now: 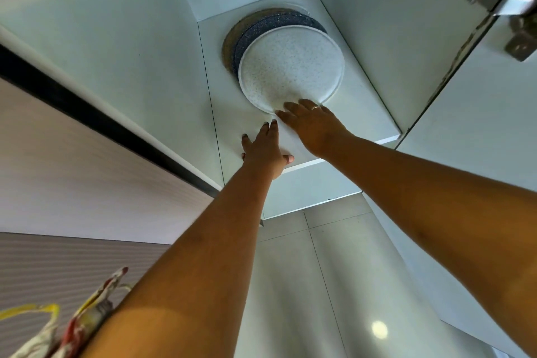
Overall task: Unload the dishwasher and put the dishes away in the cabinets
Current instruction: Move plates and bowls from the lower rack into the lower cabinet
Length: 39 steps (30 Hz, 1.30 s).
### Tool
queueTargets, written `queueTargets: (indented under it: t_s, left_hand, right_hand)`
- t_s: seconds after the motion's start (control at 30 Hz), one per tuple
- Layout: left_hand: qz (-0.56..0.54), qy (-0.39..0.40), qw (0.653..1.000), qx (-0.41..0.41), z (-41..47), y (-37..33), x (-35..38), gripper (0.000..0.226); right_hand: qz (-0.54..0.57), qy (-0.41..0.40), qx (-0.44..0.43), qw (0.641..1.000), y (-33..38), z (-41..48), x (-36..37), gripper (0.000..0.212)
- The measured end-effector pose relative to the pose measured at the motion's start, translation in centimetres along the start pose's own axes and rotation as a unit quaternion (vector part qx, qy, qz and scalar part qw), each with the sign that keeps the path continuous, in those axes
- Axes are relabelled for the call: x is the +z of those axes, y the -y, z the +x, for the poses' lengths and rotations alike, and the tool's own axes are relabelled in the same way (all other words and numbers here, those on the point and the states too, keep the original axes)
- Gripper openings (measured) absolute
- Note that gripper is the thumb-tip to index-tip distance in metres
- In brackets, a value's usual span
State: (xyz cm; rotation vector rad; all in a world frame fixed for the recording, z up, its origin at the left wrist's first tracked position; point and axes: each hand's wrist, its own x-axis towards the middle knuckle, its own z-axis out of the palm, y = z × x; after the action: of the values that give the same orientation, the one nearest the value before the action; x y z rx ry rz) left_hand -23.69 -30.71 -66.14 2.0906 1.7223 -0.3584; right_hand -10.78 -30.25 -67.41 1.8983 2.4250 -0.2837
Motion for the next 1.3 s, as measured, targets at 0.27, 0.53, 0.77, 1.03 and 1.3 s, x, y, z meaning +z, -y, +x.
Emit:
queueTargets:
  t_s: [0.27,0.53,0.77,1.03,1.3]
  left_hand:
    - [-0.054,-0.046,0.997,0.004,-4.9,0.7,3.0,0.063]
    - [-0.237,-0.018,0.968,-0.075,-13.5,-3.5,6.3,0.054]
    - [-0.392,-0.019,0.912,-0.121,-20.1,-8.5,8.3,0.052]
    - [-0.384,0.094,0.911,-0.117,-32.4,-12.9,12.3,0.046]
    - [-0.270,0.154,0.945,-0.100,-36.8,-17.4,12.5,0.039]
  right_hand:
    - [0.002,-0.020,-0.006,1.000,0.1,-4.8,1.4,0.067]
    - [-0.027,0.061,0.013,0.998,0.9,-12.6,2.4,0.061]
    - [0.007,0.084,0.047,0.995,0.7,-20.9,1.6,0.061]
    - [0.094,0.147,0.092,0.980,1.6,-35.3,2.4,0.058]
    - [0.117,0.237,0.129,0.956,-5.5,-49.0,3.3,0.057]
